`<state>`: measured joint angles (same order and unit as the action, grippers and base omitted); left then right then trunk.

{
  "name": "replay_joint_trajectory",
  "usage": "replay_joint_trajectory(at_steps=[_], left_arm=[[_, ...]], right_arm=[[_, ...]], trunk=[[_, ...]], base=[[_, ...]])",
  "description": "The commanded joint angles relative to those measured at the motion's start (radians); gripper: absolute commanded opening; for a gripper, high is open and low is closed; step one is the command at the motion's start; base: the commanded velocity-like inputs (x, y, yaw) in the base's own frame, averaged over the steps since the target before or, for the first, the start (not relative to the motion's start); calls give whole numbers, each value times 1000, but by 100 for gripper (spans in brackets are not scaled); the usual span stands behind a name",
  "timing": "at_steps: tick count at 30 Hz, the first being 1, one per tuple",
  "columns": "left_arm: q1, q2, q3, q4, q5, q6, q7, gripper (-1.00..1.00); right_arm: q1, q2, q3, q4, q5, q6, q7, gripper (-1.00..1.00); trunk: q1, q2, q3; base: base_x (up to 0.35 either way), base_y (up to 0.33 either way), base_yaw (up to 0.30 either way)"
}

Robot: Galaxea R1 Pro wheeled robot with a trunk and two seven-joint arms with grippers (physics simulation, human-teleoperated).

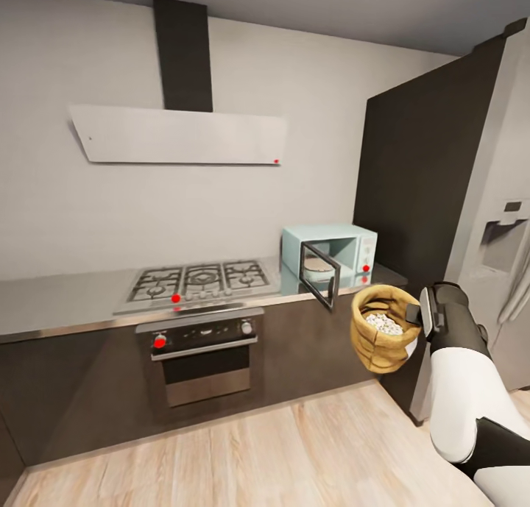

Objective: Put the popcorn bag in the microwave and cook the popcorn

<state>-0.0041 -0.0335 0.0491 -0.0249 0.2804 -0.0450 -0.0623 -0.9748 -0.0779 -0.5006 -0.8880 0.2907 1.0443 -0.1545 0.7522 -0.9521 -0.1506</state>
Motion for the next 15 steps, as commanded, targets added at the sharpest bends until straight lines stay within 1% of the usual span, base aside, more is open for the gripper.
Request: replay_joint_trajectory(at_steps=[1, 10, 15], left_arm=[[0, 0, 5, 0, 4, -3, -4, 100], [0, 1, 5, 0, 5, -3, -4, 100], [0, 1, 6, 0, 5, -3, -4, 100]], right_arm=[[-1, -1, 0, -1, -4, 3, -5, -100], [-1, -2, 0, -1, -2, 3, -5, -100], [-1, -5, 2, 43, 1, 3, -5, -100]], trunk=[[1, -1, -1], [1, -1, -1], [1, -1, -1]], base=[[292, -218, 0], [287, -229, 3], [283, -232, 230]])
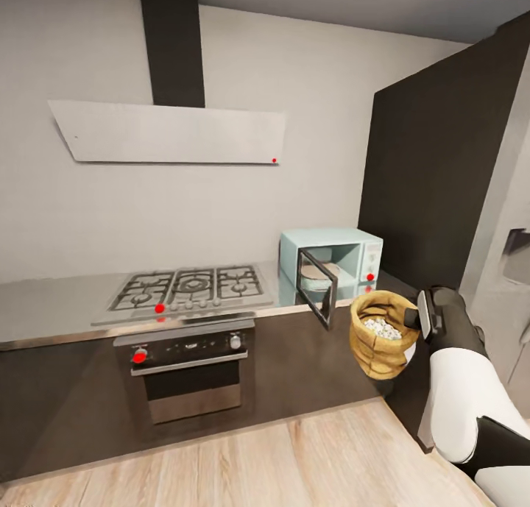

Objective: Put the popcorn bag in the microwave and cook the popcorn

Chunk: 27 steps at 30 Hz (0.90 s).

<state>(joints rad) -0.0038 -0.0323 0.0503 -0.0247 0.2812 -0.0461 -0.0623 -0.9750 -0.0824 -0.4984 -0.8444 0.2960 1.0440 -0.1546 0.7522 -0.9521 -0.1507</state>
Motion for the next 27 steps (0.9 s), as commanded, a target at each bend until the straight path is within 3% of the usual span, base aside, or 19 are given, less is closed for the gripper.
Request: replay_joint_trajectory(at_steps=[1, 11, 14, 16, 27], left_arm=[[-1, 0, 5, 0, 4, -3, -4, 100], [0, 0, 4, 0, 3, -8, -4, 100], [0, 0, 4, 0, 3, -10, -4, 100], [0, 0, 4, 0, 3, -11, -4, 100], [0, 2, 14, 0, 4, -15, -5, 100]], right_arm=[[-1, -1, 0, 1, -5, 3, -5, -100], [-1, -2, 3, -5, -3, 3, -5, -100], [-1, -2, 70, -4, -8, 3, -5, -100], [-1, -3, 91, -4, -9, 3, -5, -100], [-1, -37, 100, -4, -12, 3, -3, -100]], trunk=[[1, -1, -1], [1, -1, -1], [1, -1, -1], [1, -1, -1], [1, -1, -1]], base=[[282, -232, 270], [282, -232, 247], [281, -232, 31], [271, -225, 5], [30, -25, 0]])
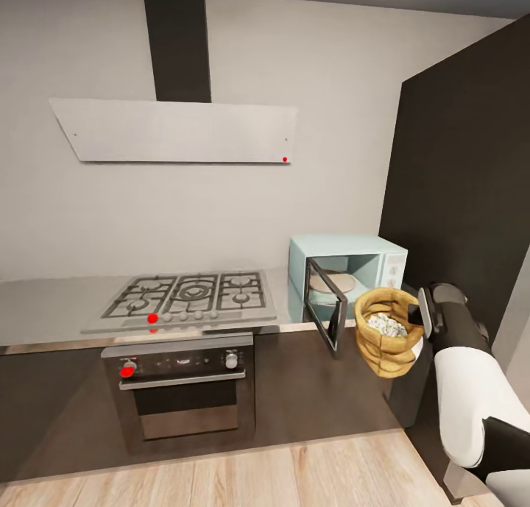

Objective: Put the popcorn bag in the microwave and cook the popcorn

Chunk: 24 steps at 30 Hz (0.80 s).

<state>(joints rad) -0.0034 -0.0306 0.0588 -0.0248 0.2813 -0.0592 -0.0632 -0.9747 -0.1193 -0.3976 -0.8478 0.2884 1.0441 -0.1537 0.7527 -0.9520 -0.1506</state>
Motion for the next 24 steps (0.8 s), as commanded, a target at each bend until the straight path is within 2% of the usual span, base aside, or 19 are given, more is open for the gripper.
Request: replay_joint_trajectory(at_steps=[1, 7, 10, 13, 16, 20, 22, 24], left_arm=[[0, 0, 6, 0, 4, -2, -4, 100], [-1, 0, 6, 0, 4, -2, -4, 100], [-1, 0, 6, 0, 5, -2, -4, 100], [0, -1, 3, 0, 1, -2, -4, 100], [-1, -3, 4, 0, 0, -2, -4, 100], [-1, -3, 4, 0, -1, -2, -4, 100], [-1, -3, 4, 0, -1, -2, -4, 100], [-1, -3, 3, 0, 0, -1, -4, 100]], right_arm=[[-1, -1, 0, 0, -5, 3, -4, -100], [-1, -2, -1, 0, -6, 3, -4, -100], [-1, -24, -4, 0, -14, 3, -3, -100], [-1, -79, -1, 1, -118, 3, -3, -100], [-1, -103, 67, 0, -173, 3, -2, -100], [1, -128, 102, 2, -276, 3, -2, -100], [2, -136, 116, 1, -291, 3, -3, -100], [2, -135, 201, 0, -295, 3, -3, -100]], trunk=[[0, -1, -1], [0, -1, -1], [0, -1, -1], [0, -1, -1], [0, -1, -1], [0, -1, -1], [0, -1, -1], [0, -1, -1]], base=[[0, 0, 0], [0, 0, 0], [0, 0, 0], [0, 0, 0], [0, 0, 0], [0, 0, 0], [0, -13, 0], [20, -155, 0]])
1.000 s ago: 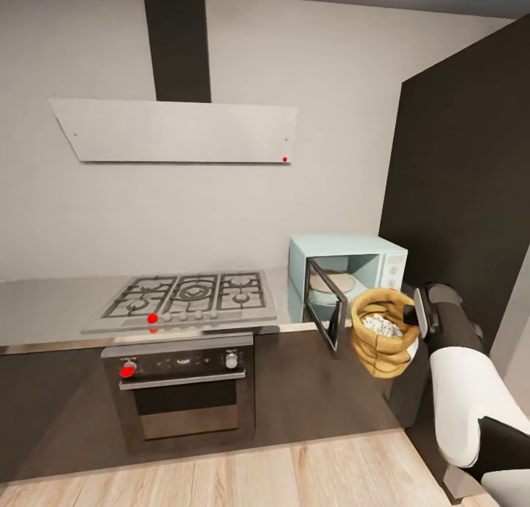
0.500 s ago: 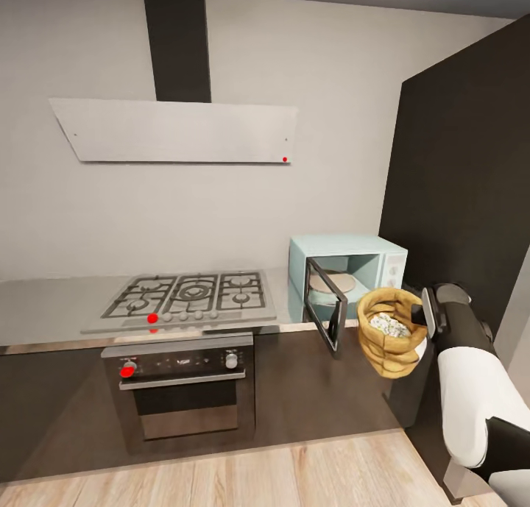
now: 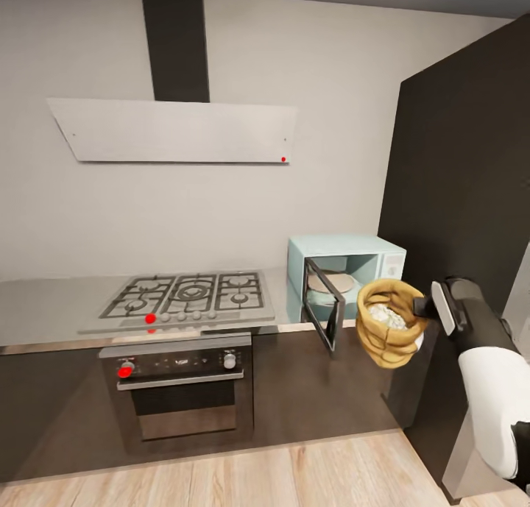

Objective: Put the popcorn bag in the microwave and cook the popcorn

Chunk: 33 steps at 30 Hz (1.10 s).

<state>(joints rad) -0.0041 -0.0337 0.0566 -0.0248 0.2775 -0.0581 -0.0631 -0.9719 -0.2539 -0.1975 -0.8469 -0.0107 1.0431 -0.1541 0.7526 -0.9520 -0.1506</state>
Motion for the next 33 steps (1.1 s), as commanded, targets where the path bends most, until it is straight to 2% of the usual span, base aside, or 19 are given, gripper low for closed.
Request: replay_joint_trajectory(at_steps=[1, 3, 7, 11, 13, 19, 24, 28, 33], left_arm=[[0, 0, 5, 0, 4, -2, -3, 100], [0, 0, 8, 0, 5, -2, -3, 100], [0, 0, 11, 0, 6, -2, -3, 100], [0, 0, 11, 0, 6, -3, -4, 100], [0, 0, 10, 0, 6, -3, -4, 100], [0, 0, 8, 0, 6, -2, -3, 100], [0, 0, 11, 0, 8, -3, -3, 100], [0, 1, 12, 0, 10, -3, -4, 100], [0, 3, 12, 0, 11, -3, -4, 100]], right_arm=[[-1, 3, 37, -2, 3, 4, -3, -100], [-1, 7, 65, -4, 2, 4, -2, -100], [-1, 11, 74, -7, -8, 4, 0, -100], [-1, 9, 79, -9, -87, 4, 3, -100], [-1, 10, 79, -12, -102, 4, 4, -100], [-1, 6, 82, -40, -107, 4, 4, -100], [-1, 14, 88, -92, -106, 4, 3, -100], [-1, 20, 84, -99, -107, 4, 2, -100], [-1, 21, 84, -100, -106, 4, 2, -100]], trunk=[[0, -1, -1], [0, -1, -1], [0, -1, -1], [0, -1, -1], [0, -1, -1], [0, -1, -1], [0, -1, -1], [0, -1, -1], [0, -1, -1]], base=[[85, -235, 0], [119, -260, 0], [146, -268, 0], [154, -267, 0], [154, -266, 0], [154, -266, 0], [148, -258, 0], [32, -59, 43], [2, -3, 243]])
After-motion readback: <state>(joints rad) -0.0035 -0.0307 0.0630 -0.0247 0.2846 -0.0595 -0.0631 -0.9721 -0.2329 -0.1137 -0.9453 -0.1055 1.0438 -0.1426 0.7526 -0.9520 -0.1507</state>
